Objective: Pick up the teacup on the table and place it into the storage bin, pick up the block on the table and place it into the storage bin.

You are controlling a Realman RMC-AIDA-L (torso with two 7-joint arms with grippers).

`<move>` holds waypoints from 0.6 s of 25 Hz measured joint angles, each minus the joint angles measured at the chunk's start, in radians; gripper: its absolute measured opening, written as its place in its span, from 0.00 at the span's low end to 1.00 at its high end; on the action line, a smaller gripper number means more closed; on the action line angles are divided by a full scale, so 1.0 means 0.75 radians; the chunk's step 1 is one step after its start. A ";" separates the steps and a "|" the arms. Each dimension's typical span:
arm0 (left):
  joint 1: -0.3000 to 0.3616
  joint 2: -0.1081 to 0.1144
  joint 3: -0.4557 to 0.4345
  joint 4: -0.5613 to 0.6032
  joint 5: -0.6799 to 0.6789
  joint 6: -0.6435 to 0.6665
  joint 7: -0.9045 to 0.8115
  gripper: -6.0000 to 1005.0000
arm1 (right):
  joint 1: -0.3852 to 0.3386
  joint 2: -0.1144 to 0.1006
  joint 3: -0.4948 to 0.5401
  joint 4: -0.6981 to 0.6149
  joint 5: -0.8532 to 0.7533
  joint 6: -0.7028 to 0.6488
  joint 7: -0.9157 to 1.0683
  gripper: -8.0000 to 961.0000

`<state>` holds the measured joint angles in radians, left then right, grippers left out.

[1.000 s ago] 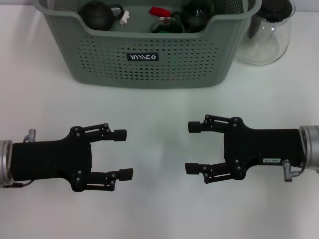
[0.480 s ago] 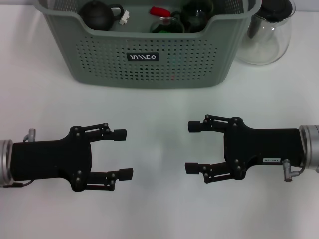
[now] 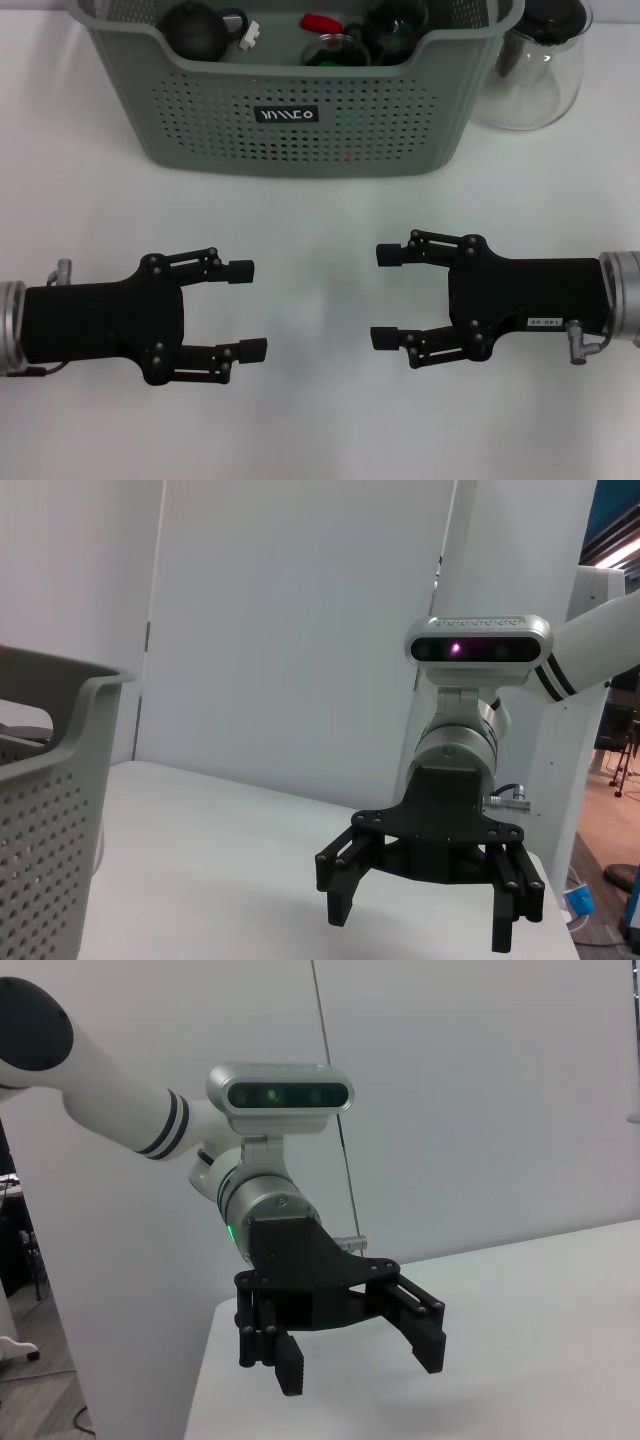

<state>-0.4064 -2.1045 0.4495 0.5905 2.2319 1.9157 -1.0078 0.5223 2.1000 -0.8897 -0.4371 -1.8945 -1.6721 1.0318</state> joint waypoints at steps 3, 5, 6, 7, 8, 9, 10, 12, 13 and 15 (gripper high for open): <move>0.000 0.000 0.000 0.000 0.000 0.000 0.000 0.82 | 0.000 0.000 0.000 0.000 0.000 0.000 0.000 0.98; 0.000 0.000 0.000 0.000 0.000 0.000 0.000 0.82 | -0.001 0.000 0.000 0.000 0.000 0.000 0.001 0.98; 0.000 0.000 0.000 0.000 0.000 0.000 0.000 0.82 | -0.001 0.000 0.000 0.000 0.000 0.000 0.001 0.98; 0.000 0.000 0.000 0.000 0.000 0.000 0.000 0.82 | -0.002 0.000 0.000 0.000 0.000 0.000 0.001 0.98; 0.000 0.000 0.000 0.000 0.000 0.000 0.000 0.82 | -0.002 0.000 0.000 0.000 0.000 0.000 0.001 0.98; 0.000 0.000 0.000 0.000 0.000 0.000 0.000 0.82 | -0.003 0.000 0.000 0.000 0.000 0.000 0.001 0.98; 0.000 0.000 0.000 0.000 0.000 0.000 0.000 0.82 | -0.003 0.000 0.000 0.000 0.000 0.000 0.001 0.98; 0.000 0.000 0.000 0.000 0.000 0.001 0.000 0.82 | -0.003 0.000 0.000 0.001 0.000 0.000 0.001 0.98; 0.000 0.000 0.000 0.000 0.000 0.001 0.000 0.82 | -0.003 0.000 0.000 0.002 0.000 0.000 0.001 0.98; 0.000 0.000 0.000 0.000 0.000 0.001 0.000 0.82 | -0.003 0.000 0.000 0.002 0.000 0.000 0.001 0.98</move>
<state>-0.4064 -2.1045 0.4494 0.5905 2.2319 1.9162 -1.0078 0.5199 2.1000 -0.8897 -0.4358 -1.8945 -1.6721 1.0324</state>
